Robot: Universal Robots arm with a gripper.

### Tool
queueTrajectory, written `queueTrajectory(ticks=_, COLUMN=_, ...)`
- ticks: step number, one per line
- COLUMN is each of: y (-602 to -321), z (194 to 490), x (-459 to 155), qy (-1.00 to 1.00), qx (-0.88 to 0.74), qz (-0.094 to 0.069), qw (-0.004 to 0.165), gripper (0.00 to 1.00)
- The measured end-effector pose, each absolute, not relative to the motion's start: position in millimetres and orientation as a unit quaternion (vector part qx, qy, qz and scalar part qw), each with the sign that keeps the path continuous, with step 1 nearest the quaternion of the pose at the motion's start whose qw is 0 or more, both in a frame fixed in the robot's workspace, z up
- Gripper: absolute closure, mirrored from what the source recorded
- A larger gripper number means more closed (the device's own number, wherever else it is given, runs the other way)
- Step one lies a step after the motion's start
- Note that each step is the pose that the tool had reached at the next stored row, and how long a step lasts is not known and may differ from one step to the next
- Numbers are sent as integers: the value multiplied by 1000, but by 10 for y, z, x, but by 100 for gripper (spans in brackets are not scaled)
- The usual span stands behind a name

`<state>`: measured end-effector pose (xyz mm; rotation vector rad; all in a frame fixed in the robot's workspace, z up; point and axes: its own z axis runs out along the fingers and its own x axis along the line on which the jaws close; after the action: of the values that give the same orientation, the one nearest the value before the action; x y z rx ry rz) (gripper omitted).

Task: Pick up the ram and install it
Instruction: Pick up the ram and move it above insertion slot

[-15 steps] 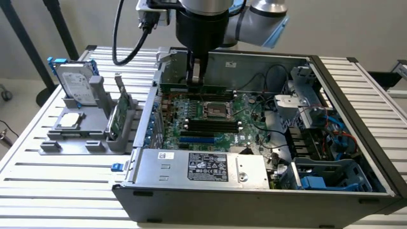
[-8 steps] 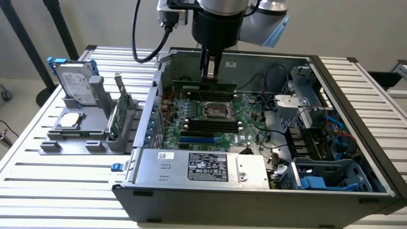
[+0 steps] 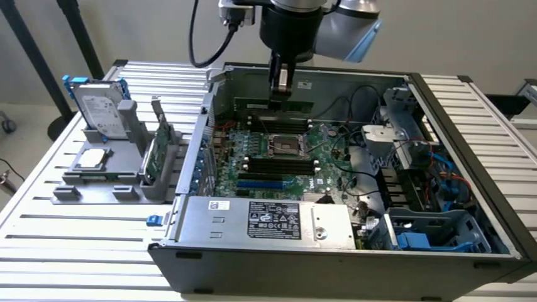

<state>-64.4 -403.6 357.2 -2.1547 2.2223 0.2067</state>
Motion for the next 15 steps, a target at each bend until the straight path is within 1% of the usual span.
queueTrajectory(ticks=6, y=-3826, z=3535, x=-580, qy=717, qx=-695, qz=55, qw=11, gripper=86)
queueTrajectory(ticks=9, y=-3806, z=3519, x=-548, qy=721, qx=-691, qz=48, qw=5, gripper=86)
queueTrajectory(ticks=15, y=-3806, z=3465, x=-543, qy=743, qx=-668, qz=41, qw=2, gripper=86)
